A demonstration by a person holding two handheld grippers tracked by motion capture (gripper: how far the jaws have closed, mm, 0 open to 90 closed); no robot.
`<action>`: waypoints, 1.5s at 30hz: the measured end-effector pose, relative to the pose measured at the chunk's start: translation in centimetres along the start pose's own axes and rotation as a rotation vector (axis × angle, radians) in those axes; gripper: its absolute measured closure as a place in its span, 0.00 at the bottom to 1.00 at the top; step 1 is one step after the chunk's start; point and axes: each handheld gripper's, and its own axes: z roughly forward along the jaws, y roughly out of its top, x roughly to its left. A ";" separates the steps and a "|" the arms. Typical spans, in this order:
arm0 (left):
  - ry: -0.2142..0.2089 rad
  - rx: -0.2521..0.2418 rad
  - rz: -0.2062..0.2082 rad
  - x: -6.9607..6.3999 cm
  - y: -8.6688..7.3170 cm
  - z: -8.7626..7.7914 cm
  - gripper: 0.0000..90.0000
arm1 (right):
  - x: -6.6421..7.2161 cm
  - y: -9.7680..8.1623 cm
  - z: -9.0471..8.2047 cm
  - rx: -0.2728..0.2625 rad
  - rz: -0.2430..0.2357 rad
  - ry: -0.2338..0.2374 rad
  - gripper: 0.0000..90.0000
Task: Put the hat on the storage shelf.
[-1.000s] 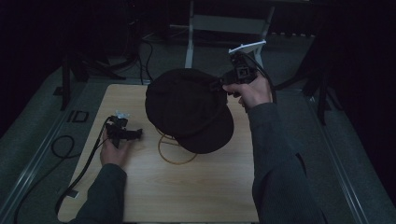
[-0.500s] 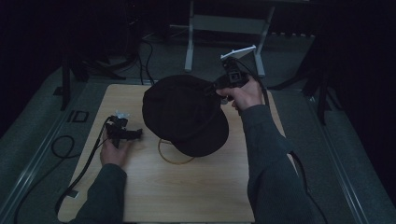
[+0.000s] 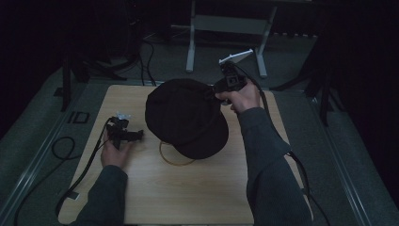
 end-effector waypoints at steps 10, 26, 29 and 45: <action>0.000 0.003 0.001 0.0 0.0 0.0 0.03 | 0.1 0.0 1.2 0.008 -0.010 -0.021 0.78; 0.000 0.000 -0.002 0.0 0.0 0.0 0.03 | 0.3 0.1 1.5 -0.020 -0.061 -0.030 0.67; 0.000 0.000 -0.002 0.0 0.0 0.0 0.03 | 0.3 0.1 1.6 -0.029 -0.064 -0.041 0.66; 0.000 0.001 -0.002 0.0 0.0 0.0 0.03 | 0.2 0.1 1.2 -0.044 -0.082 -0.119 0.62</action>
